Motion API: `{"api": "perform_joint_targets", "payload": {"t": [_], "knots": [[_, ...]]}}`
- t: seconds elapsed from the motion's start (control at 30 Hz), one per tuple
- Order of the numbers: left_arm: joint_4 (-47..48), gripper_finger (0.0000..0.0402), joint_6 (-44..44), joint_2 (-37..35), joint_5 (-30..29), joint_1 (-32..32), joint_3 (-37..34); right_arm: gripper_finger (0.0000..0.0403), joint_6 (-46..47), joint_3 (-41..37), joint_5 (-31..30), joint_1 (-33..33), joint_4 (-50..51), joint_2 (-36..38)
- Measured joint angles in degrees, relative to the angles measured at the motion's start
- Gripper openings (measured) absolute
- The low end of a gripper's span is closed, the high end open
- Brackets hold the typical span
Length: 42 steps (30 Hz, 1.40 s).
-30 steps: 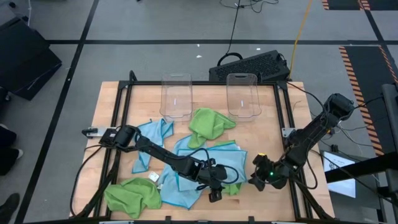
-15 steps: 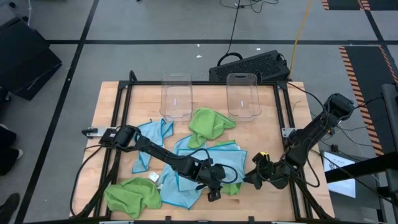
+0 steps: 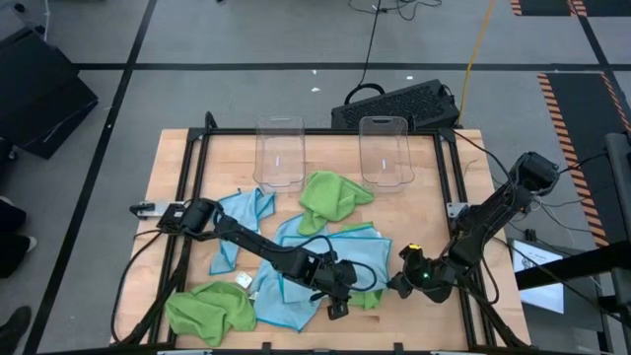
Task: Fold microfiber towels
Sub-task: Fold the right blue microfiber towel
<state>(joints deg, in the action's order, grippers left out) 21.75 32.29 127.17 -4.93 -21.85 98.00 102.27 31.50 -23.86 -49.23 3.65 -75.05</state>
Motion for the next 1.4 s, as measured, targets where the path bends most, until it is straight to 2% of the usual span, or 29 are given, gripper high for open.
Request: {"api": "perform_joint_targets", "payload": {"t": [0.2,0.33,0.77,1.07,1.27,1.4], "knots": [[0.0,0.0225,-0.1,0.0,0.0,0.0,0.0,0.0159,-2.1,0.0,3.0,0.0,0.8,0.0],[0.0,0.0225,-0.2,0.0,0.0,0.0,0.0,0.0138,-1.5,0.0,3.6,0.0,3.0,0.0],[-0.1,0.0225,-0.2,0.0,0.0,0.1,0.0,0.0006,-2.7,0.0,3.2,0.2,5.2,0.0],[0.0,0.0225,-0.1,0.0,0.0,0.1,0.0,0.0001,-7.8,0.0,3.2,3.1,7.4,3.8],[0.3,0.0225,-0.1,0.0,0.0,0.2,0.0,0.0001,-9.9,0.0,3.7,5.9,15.8,9.6],[0.3,0.0225,-0.1,0.0,0.0,0.6,0.0,0.0001,-16.6,0.0,4.8,9.0,20.2,13.9]]}}
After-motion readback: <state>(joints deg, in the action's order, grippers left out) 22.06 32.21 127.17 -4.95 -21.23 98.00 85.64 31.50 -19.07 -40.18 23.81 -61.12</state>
